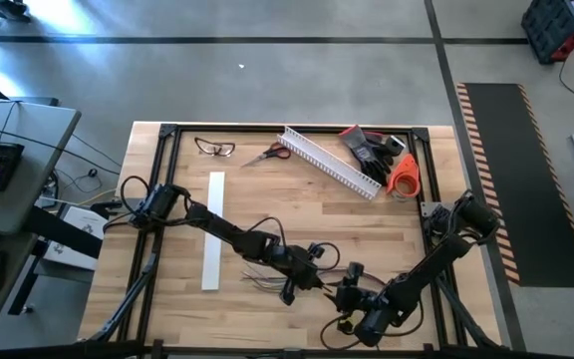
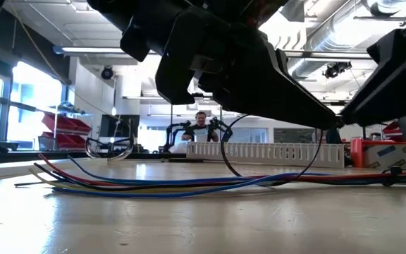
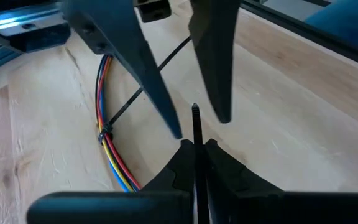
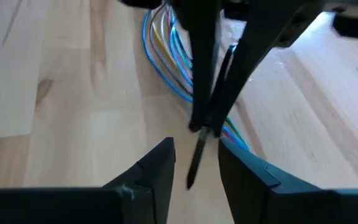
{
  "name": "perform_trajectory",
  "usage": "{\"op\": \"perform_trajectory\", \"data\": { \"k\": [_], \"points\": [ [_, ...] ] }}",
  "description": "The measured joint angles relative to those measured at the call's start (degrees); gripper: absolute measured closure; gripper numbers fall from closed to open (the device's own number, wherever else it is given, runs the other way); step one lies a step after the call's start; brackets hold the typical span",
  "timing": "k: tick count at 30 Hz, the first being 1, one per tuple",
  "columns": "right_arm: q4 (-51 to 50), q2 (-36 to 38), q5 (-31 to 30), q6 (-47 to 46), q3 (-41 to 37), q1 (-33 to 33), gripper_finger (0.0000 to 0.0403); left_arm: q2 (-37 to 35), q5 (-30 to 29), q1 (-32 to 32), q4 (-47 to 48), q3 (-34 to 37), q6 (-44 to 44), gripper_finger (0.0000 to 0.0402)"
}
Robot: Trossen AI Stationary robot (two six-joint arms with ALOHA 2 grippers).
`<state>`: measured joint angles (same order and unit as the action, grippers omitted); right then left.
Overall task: Ziptie cables
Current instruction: Wrap the black zip tie on the cable wires
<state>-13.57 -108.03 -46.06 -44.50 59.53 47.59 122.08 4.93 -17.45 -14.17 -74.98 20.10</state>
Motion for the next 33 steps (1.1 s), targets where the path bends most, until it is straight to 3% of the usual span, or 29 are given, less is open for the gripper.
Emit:
{"op": "perform_trajectory", "data": {
  "k": [9,22,33],
  "points": [
    [0.51,-1.73,-0.48,0.99,0.0,-0.3,0.0323,0.0,0.09,-0.02,-0.17,0.0,-0.5,0.0401],
    [1.88,-2.6,-1.71,1.02,0.82,-0.29,0.0325,0.0,0.09,-0.06,-0.33,0.0,-1.48,0.0401],
    [-3.62,-2.6,-1.75,-3.22,3.06,-0.13,0.0325,0.0,-0.02,-0.02,-0.31,-0.02,-1.9,0.0401]
  ]
}}
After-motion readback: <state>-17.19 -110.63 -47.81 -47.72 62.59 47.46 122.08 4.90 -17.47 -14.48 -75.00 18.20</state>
